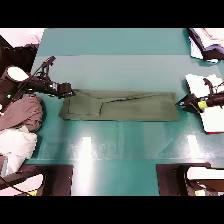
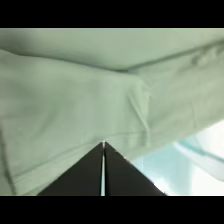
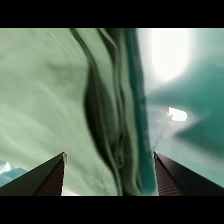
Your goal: Fold the shirts.
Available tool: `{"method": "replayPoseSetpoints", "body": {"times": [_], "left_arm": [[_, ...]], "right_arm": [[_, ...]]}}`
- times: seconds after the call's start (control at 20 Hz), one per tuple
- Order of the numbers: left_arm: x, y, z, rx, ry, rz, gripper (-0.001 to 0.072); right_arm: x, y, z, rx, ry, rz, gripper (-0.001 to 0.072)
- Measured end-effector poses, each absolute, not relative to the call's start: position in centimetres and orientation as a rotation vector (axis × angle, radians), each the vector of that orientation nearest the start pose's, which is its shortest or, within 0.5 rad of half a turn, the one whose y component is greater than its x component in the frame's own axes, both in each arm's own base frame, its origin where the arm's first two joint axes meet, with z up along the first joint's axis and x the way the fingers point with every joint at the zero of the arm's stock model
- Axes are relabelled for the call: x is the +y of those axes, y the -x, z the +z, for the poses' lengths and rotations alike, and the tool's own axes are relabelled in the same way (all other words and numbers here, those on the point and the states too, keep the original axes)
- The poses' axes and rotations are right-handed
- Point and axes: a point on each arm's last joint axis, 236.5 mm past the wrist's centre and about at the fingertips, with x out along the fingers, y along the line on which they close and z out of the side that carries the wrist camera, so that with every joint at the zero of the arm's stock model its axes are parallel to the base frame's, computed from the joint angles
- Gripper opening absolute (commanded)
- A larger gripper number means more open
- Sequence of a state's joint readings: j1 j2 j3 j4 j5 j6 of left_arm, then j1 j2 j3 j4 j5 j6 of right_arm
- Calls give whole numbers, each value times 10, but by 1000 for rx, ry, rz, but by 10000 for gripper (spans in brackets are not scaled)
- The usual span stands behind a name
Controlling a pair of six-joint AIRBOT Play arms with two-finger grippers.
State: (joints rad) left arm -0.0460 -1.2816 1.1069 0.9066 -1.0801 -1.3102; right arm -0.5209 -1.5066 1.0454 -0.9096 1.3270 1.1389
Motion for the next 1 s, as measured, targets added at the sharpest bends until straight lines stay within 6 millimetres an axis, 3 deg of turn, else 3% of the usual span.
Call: {"method": "replayPoseSetpoints", "body": {"times": [0.1, 0.15, 0.3, 0.35, 0.4, 0.55, 0.7, 0.85, 1.0], "left_arm": [[-159, -381, 37, 1164, 365, -530, 26], [-163, -379, 38, 1166, 361, -541, 26], [-169, -377, 37, 1170, 349, -554, 26], [-170, -376, 37, 1172, 348, -558, 25], [-171, -376, 37, 1173, 349, -558, 25], [-174, -374, 34, 1195, 371, -553, 25], [-190, -375, 30, 1210, 379, -574, 25], [-225, -382, 25, 1222, 344, -634, 25], [-277, -396, 18, 1222, 292, -717, 25]], "right_arm": [[-24, -344, -68, 1411, -767, 303, 610], [-17, -344, -71, 1416, -785, 328, 558], [-2, -352, -80, 1402, -825, 371, 291], [1, -356, -82, 1392, -822, 381, 117], [3, -360, -84, 1379, -813, 385, 19], [9, -369, -76, 1328, -784, 414, 18], [13, -375, -49, 1264, -738, 442, 16], [24, -385, -3, 1197, -674, 488, 16], [49, -396, 51, 1143, -604, 554, 16]]}}
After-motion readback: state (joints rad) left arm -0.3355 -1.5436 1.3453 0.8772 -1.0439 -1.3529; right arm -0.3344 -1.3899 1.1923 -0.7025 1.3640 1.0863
